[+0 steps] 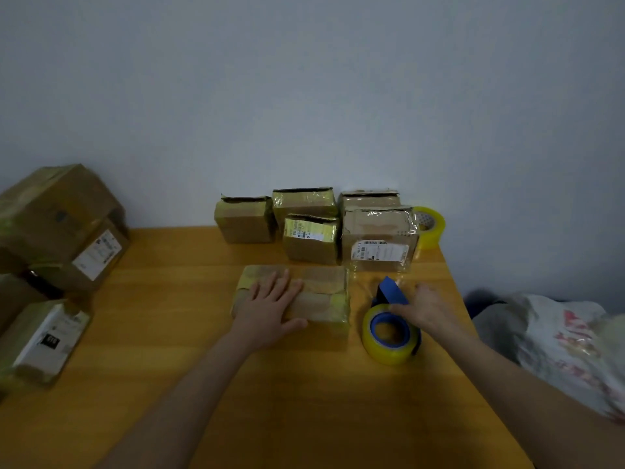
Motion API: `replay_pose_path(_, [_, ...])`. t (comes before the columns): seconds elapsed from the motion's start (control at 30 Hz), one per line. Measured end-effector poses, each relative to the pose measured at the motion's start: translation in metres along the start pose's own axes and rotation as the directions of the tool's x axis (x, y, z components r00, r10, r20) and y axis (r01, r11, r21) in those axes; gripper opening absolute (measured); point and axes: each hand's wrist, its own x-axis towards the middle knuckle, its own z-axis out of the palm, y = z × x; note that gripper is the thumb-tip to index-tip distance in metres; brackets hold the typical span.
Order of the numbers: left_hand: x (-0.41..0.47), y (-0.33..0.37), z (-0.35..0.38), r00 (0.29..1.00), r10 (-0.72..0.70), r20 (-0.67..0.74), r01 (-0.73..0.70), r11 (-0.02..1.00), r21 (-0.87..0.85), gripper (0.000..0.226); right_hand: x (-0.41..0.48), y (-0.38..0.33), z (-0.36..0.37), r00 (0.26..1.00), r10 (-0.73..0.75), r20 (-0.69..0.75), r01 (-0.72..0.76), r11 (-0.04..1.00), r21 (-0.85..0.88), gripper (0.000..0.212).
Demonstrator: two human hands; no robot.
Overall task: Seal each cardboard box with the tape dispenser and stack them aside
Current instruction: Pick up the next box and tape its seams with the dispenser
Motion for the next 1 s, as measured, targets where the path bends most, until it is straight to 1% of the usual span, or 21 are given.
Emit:
replay_pose_path(0.07, [-0.001, -0.002, 0.001, 1.000, 0.010, -0.021, -0.011, 0.999, -0.033, 0.082, 0.005, 0.017, 0.019, 0.987, 0.055, 0.149, -0.058, 0.998, 0.018, 0.035])
replay_pose_path(0.1, [-0.002, -0.005, 0.000, 0.999, 0.023, -0.024, -0.024, 0.998, -0.055, 0.084, 0.006, 0.024, 0.028, 0.978, 0.073, 0.196, -0.082, 0.996, 0.042, 0.032])
replay_pose_path(0.13, [-0.003, -0.011, -0.002, 0.999, 0.039, -0.024, -0.041, 0.996, -0.084, 0.086, 0.006, 0.029, 0.035, 0.975, 0.082, 0.207, -0.098, 0.993, 0.066, 0.029])
replay_pose_path(0.2, [-0.006, -0.024, -0.007, 0.997, 0.068, -0.030, -0.071, 0.988, -0.135, 0.086, 0.010, 0.035, 0.040, 0.983, 0.090, 0.163, -0.107, 0.989, 0.098, 0.027])
replay_pose_path(0.23, [-0.007, -0.030, -0.009, 0.996, 0.081, -0.034, -0.085, 0.988, -0.129, 0.086, 0.012, 0.036, 0.041, 0.984, 0.100, 0.146, -0.119, 0.986, 0.121, 0.029])
replay_pose_path(0.3, [-0.009, -0.034, -0.010, 0.994, 0.102, -0.025, -0.103, 0.993, -0.050, 0.085, 0.013, 0.032, 0.038, 0.981, 0.142, 0.133, -0.170, 0.960, 0.223, 0.033])
replay_pose_path(0.37, [-0.010, -0.033, -0.008, 0.995, 0.094, -0.014, -0.094, 0.996, 0.006, 0.083, 0.012, 0.027, 0.032, 0.973, 0.179, 0.148, -0.221, 0.907, 0.359, 0.034])
replay_pose_path(0.4, [-0.010, -0.032, -0.007, 0.996, 0.087, -0.008, -0.086, 0.996, 0.014, 0.083, 0.010, 0.023, 0.025, 0.969, 0.190, 0.159, -0.240, 0.873, 0.423, 0.032])
replay_pose_path(0.47, [-0.008, -0.033, -0.006, 0.996, 0.086, 0.010, -0.086, 0.996, 0.025, 0.082, 0.005, 0.013, 0.004, 0.968, 0.179, 0.176, -0.248, 0.791, 0.559, 0.016])
replay_pose_path(0.5, [-0.007, -0.034, -0.007, 0.996, 0.090, 0.018, -0.090, 0.995, 0.036, 0.082, 0.001, 0.007, -0.010, 0.973, 0.155, 0.171, -0.229, 0.733, 0.640, 0.008])
replay_pose_path(0.53, [-0.006, -0.034, -0.007, 0.995, 0.094, 0.025, -0.095, 0.994, 0.048, 0.081, -0.002, -0.001, -0.025, 0.980, 0.115, 0.160, -0.195, 0.683, 0.704, 0.016])
replay_pose_path(0.6, [-0.006, -0.034, -0.006, 0.994, 0.109, 0.025, -0.110, 0.992, 0.057, 0.081, -0.009, -0.020, -0.056, 0.991, -0.015, 0.134, -0.095, 0.628, 0.773, 0.037])
replay_pose_path(0.67, [-0.006, -0.036, -0.004, 0.991, 0.134, 0.006, -0.134, 0.990, 0.032, 0.080, -0.020, -0.048, -0.079, 0.971, -0.191, 0.145, 0.002, 0.613, 0.790, 0.042])
replay_pose_path(0.73, [-0.006, -0.040, -0.001, 0.987, 0.157, -0.026, -0.157, 0.987, -0.014, 0.081, -0.029, -0.079, -0.090, 0.930, -0.333, 0.155, 0.091, 0.618, 0.781, 0.039])
replay_pose_path(0.8, [-0.006, -0.043, 0.001, 0.985, 0.162, -0.051, -0.166, 0.984, -0.072, 0.087, -0.033, -0.111, -0.090, 0.906, -0.401, 0.136, 0.181, 0.657, 0.732, 0.044])
replay_pose_path(0.83, [-0.005, -0.044, 0.001, 0.986, 0.156, -0.064, -0.162, 0.980, -0.115, 0.091, -0.035, -0.126, -0.086, 0.893, -0.428, 0.138, 0.228, 0.695, 0.682, 0.049])
replay_pose_path(0.9, [-0.004, -0.046, 0.000, 0.985, 0.147, -0.095, -0.164, 0.965, -0.204, 0.094, -0.039, -0.150, -0.071, 0.856, -0.493, 0.158, 0.358, 0.783, 0.508, 0.054])
replay_pose_path(0.93, [-0.005, -0.047, -0.002, 0.984, 0.146, -0.107, -0.168, 0.956, -0.239, 0.094, -0.041, -0.158, -0.063, 0.833, -0.525, 0.173, 0.416, 0.801, 0.430, 0.057])
replay_pose_path(1.0, [-0.008, -0.049, -0.009, 0.983, 0.142, -0.119, -0.175, 0.920, -0.352, 0.089, -0.040, -0.163, -0.049, 0.797, -0.561, 0.222, 0.459, 0.803, 0.381, 0.062])
